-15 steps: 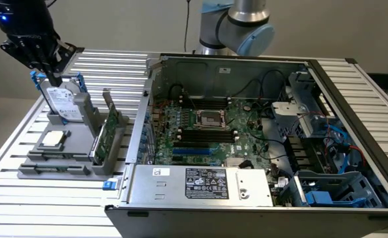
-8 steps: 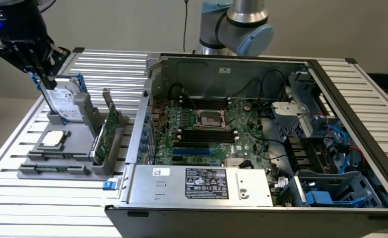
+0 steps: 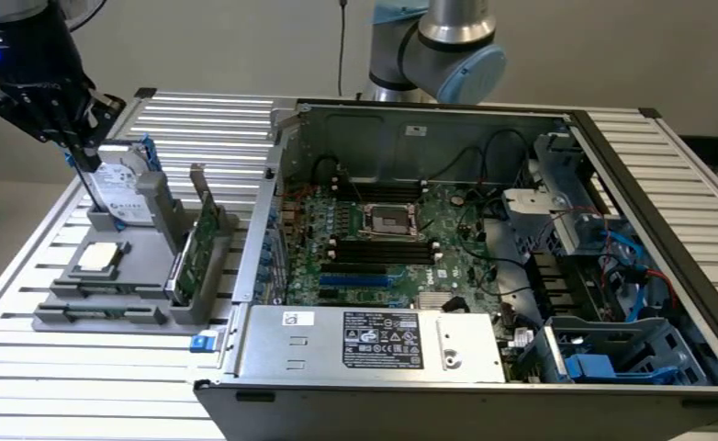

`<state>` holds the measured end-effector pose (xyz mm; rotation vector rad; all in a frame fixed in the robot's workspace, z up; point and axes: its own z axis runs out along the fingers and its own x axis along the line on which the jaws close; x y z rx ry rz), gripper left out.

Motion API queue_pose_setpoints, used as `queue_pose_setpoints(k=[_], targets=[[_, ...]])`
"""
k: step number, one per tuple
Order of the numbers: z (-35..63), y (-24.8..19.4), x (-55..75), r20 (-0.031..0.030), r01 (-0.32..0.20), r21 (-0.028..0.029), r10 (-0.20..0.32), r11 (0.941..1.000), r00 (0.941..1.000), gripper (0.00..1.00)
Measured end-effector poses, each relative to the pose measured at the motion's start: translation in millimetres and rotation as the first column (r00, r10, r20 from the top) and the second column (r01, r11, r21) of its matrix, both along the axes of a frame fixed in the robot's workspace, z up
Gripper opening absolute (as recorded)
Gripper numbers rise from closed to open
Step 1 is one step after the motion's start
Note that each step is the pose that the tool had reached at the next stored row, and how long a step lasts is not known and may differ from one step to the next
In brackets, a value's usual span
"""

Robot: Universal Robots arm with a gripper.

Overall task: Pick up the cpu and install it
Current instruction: 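Reach for the cpu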

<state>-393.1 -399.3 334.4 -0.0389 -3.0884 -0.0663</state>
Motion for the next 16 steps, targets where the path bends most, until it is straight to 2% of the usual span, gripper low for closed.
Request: queue_pose_setpoints(k=[5,16], targets=[[-8.5,0.0,-16.1,0.0001,-0.007,0.0001,0.007,1.0000,1.0000,0.11],[-24.4,0.0,-28.6,0.0001,-0.057,0.0001,0.057,0.9984,0.9984,0.11]])
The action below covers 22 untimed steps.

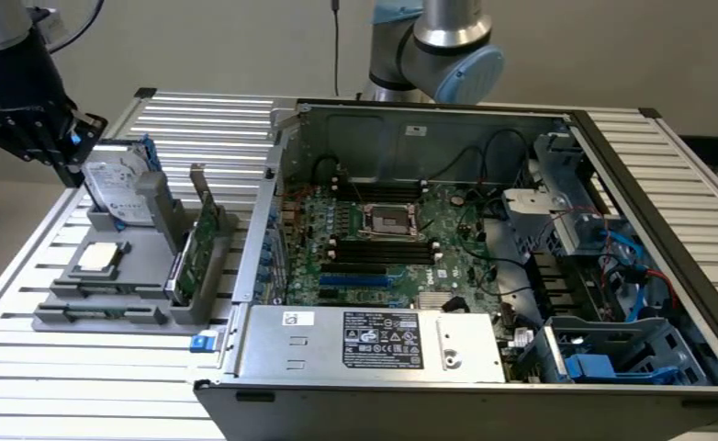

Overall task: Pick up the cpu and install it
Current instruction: 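Reach for the cpu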

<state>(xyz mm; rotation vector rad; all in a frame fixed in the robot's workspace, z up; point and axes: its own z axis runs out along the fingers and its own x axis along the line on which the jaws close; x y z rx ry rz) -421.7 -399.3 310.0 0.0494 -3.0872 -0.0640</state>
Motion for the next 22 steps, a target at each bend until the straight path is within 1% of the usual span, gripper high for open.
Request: queue_pose_setpoints(k=[7,10,11,12,13,15,16,17,22], targets=[[-6.6,-1.2,-12.8,0.0000,-0.008,0.0000,0.008,1.0000,1.0000,0.12],[-9.5,-2.3,-18.3,0.0000,-0.011,0.0000,0.011,0.9999,0.9999,0.30],[-10.6,-2.7,-19.9,-0.0001,-0.012,0.0000,0.012,0.9999,0.9999,0.30],[-11.8,-3.2,-21.1,0.0000,-0.012,0.0000,0.012,0.9999,0.9999,0.36],[-13.2,-3.5,-21.4,0.0002,-0.013,0.0001,0.013,0.9999,0.9999,0.36],[-15.7,-4.2,-21.5,0.0001,-0.013,0.0000,0.013,0.9999,0.9999,0.47],[-16.9,-4.6,-21.5,0.0001,-0.013,0.0000,0.013,0.9999,0.9999,0.47],[-18.2,-4.9,-21.5,0.0001,-0.013,0.0001,0.013,0.9999,0.9999,0.54],[-24.7,-7.4,-21.5,-0.0001,-0.013,0.0000,0.013,0.9999,0.9999,0.54]])
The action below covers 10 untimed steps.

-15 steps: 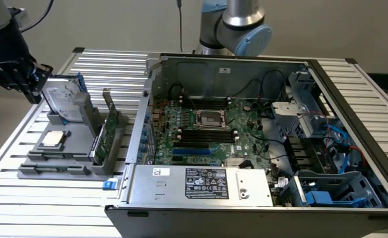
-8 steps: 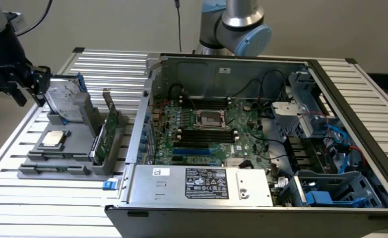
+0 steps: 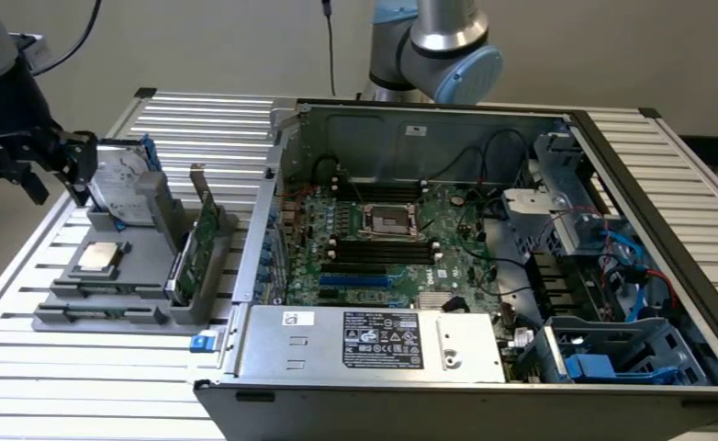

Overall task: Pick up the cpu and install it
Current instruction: 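Reach for the cpu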

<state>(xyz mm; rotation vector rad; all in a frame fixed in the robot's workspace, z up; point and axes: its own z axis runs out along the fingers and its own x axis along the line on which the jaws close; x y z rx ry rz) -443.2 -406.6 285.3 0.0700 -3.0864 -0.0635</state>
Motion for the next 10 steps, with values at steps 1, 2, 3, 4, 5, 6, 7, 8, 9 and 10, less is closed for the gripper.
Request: queue_pose_setpoints(k=[1,2,3,4,5,6,7,8,9,10], targets=[[-1.0,-0.6,0.1,-0.0004,0.000,-0.0001,0.000,1.0000,1.0000,0.54],[-2.1,-1.0,0.2,-0.0005,0.000,0.0000,0.000,1.0000,1.0000,0.54],[-3.1,-1.4,0.4,-0.0008,0.000,0.0000,0.000,1.0000,1.0000,0.54],[-4.1,-1.7,0.5,-0.0011,0.000,0.0001,0.000,1.0000,1.0000,0.54],[-5.0,-2.1,0.7,-0.0015,0.000,0.0000,0.000,1.0000,1.0000,0.56],[-5.8,-2.3,0.9,-0.0018,0.000,0.0000,0.000,1.0000,1.0000,0.61],[-6.5,-2.7,1.2,-0.0022,0.000,0.0000,0.000,1.0000,1.0000,0.67],[-7.1,-3.1,1.4,-0.0026,0.000,0.0000,0.000,1.0000,1.0000,0.67],[-7.4,-3.5,1.7,-0.0033,0.000,-0.0001,0.000,1.0000,1.0000,0.73],[-7.9,-4.0,1.9,-0.0039,0.000,-0.0001,0.000,1.0000,1.0000,0.73]])
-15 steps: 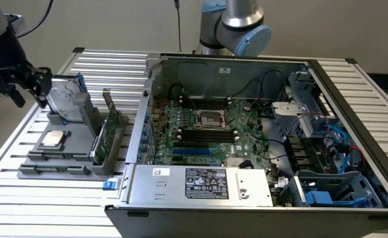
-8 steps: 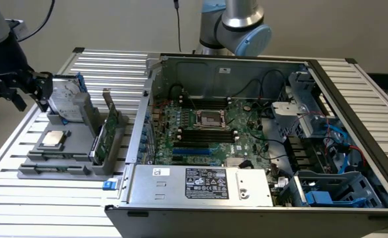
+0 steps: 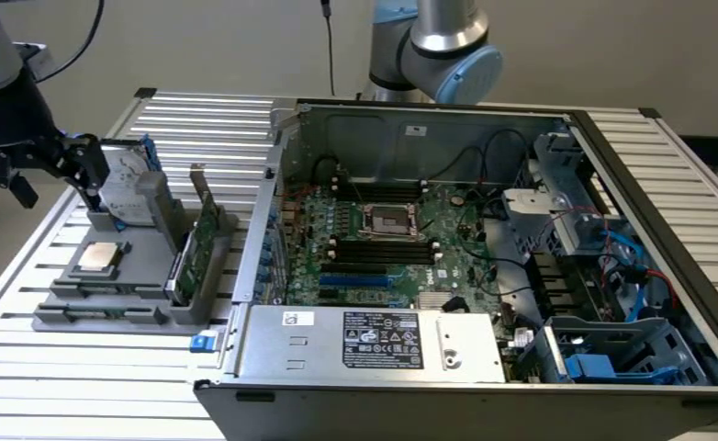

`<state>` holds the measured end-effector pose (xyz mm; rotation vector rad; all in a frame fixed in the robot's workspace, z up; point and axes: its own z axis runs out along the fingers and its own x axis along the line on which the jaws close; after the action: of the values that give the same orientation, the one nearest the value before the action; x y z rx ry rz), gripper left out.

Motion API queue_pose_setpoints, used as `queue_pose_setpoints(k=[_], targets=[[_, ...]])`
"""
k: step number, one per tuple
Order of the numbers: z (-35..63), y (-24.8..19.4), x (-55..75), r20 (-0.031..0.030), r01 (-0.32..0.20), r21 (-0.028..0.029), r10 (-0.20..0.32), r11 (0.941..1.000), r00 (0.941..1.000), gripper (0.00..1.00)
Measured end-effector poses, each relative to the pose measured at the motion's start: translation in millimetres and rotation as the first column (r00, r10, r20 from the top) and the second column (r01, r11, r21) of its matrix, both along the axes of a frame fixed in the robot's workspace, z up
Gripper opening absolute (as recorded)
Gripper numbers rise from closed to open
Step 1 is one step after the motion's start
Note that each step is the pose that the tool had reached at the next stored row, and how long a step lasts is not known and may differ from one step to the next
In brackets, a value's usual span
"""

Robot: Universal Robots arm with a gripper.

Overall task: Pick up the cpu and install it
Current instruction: 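Reach for the cpu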

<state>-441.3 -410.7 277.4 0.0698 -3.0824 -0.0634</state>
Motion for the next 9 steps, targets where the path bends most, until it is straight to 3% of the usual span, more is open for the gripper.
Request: queue_pose_setpoints(k=[1,9], targets=[[-0.4,-0.4,0.0,-0.0004,0.000,0.0000,0.000,1.0000,1.0000,0.79],[-0.6,-1.4,0.1,-0.0004,0.000,0.0002,0.000,1.0000,1.0000,0.79]])
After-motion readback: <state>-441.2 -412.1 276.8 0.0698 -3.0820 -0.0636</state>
